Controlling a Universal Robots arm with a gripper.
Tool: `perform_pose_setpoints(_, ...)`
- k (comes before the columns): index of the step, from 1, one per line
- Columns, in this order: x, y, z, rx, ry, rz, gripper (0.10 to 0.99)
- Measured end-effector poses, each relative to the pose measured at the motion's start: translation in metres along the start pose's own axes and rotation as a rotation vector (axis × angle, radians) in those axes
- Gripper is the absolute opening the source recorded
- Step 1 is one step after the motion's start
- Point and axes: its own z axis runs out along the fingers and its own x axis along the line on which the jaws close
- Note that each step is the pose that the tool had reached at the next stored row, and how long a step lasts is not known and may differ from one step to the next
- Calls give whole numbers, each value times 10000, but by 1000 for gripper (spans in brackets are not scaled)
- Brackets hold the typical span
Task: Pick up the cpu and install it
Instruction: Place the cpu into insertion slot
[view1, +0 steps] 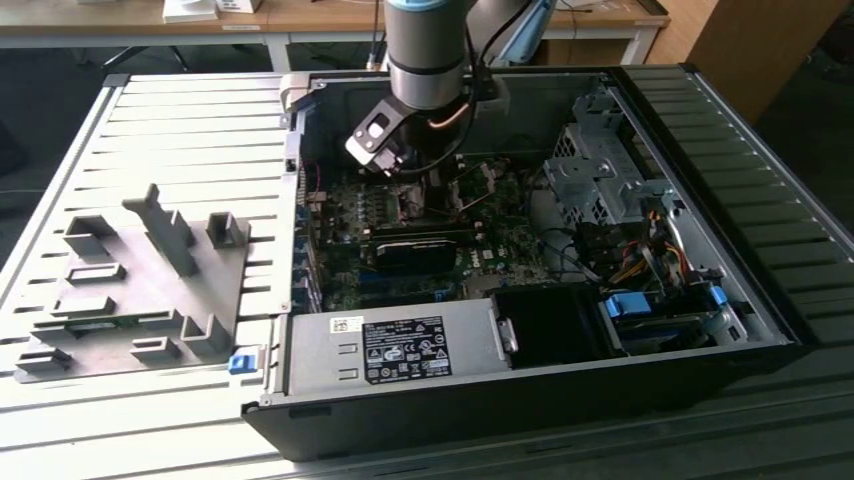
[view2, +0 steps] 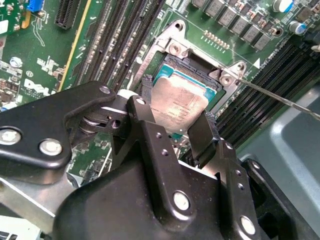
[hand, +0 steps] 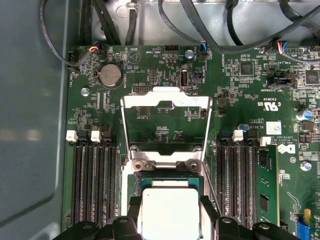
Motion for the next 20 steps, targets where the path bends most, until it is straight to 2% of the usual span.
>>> perform_pose_setpoints(20,12,-9,93,10,2,2,537)
